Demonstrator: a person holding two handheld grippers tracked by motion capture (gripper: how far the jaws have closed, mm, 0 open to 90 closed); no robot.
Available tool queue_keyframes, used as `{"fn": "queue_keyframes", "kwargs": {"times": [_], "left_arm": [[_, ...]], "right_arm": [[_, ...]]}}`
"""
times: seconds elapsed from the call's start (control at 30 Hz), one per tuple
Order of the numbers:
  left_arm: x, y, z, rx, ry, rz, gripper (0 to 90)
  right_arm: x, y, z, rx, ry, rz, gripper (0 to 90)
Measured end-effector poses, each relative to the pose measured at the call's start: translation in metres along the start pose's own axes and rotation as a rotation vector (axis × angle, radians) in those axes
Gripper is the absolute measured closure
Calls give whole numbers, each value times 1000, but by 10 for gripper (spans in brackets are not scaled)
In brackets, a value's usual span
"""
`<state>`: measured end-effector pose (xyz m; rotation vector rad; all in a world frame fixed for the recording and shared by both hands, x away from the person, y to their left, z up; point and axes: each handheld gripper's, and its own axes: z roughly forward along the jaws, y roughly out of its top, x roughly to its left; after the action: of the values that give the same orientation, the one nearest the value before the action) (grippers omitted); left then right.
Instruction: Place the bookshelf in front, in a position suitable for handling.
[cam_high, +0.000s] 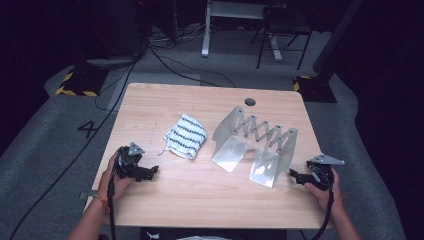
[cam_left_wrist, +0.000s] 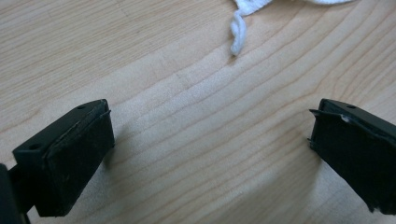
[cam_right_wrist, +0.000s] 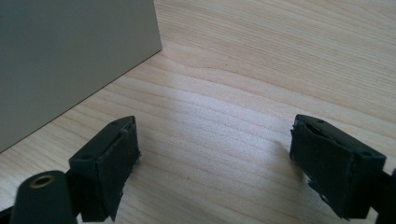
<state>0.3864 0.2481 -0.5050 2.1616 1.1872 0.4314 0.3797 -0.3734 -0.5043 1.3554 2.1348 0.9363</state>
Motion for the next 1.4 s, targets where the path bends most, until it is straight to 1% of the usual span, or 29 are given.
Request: {"fn": "queue_keyframes", "kwargs": {"times": [0.17,0.2,0.23,0.3,0.33,0.37,0.43,0.47,0.5,0.53,0.57,0.63,0.67,0.7,0.73,0.77,0.9,0.93,1.0,1.07,1.1,1.13,1.17,1.2,1.23,1.27,1.3,1.37,1.4], "left_arm": [[1,-1,-1,1,-14,11,0],[1,-3,-3,1,-36,33,3],[1,-4,-3,-1,-39,46,3],[0,-5,-4,1,-38,50,4],[0,-5,-4,-1,-40,46,4],[-1,-5,-4,-2,-45,41,4],[0,-6,-6,1,-42,56,8],[-1,-7,-6,-5,-40,52,16],[-2,-8,-7,-12,-41,43,27],[-2,-8,-8,-12,-40,54,40],[-3,-9,-9,-11,-45,45,52],[-3,-9,-10,-6,-50,56,64],[-3,-8,-10,-4,-52,69,70],[-4,-8,-10,-2,-58,66,79],[-4,-8,-10,-2,-58,66,82],[-4,-8,-11,-4,-56,75,88],[-7,-9,-12,-12,-64,69,155],[-8,-8,-13,-9,-58,77,155],[-8,-7,-12,-11,-66,83,165],[-10,-7,-12,-9,-72,81,180],[-14,-5,-12,-7,-79,87,179],[-15,-2,-13,-16,-79,104,179],[-17,0,-14,-30,-94,102,180],[-19,3,-15,-47,-110,90,182],[-19,3,-15,-47,-110,90,185],[-24,10,-19,-81,-119,102,187],[-27,15,-20,-103,-127,106,189],[-36,24,-21,-128,-143,119,195],[-42,29,-20,-134,-146,139,195]], "right_arm": [[0,0,-1,1,3,-4,172],[1,-1,-2,-7,8,-13,203],[1,-1,-3,-10,-2,-13,207],[2,-2,-3,-13,-5,-15,213],[1,-2,-5,-10,-5,-13,223],[1,-3,-6,-23,-2,-13,231],[-1,-4,-11,-41,21,10,235],[0,-5,-15,-55,27,10,244],[2,-5,-19,-72,24,10,253],[4,-5,-24,-89,27,11,254],[8,-5,-29,-108,42,11,254],[18,-3,-38,-132,49,-13,255],[23,-1,-41,-146,60,-26,255],[29,2,-44,-160,69,-43,253],[29,2,-44,-160,69,-43,253],[43,7,-47,-174,85,-95,242],[63,10,-48,-160,124,-161,220],[68,9,-48,-151,131,-172,217],[75,8,-47,-144,142,-187,210],[77,11,-48,-156,136,-178,211],[77,13,-49,-172,135,-164,212],[77,14,-49,-178,131,-158,210],[78,16,-50,-186,122,-155,207],[78,17,-51,-193,117,-156,209],[79,19,-52,-198,108,-157,211],[80,20,-53,-205,104,-156,213],[80,22,-55,-216,100,-154,217],[82,27,-57,-236,91,-154,225],[82,30,-58,-243,81,-154,237]]}}
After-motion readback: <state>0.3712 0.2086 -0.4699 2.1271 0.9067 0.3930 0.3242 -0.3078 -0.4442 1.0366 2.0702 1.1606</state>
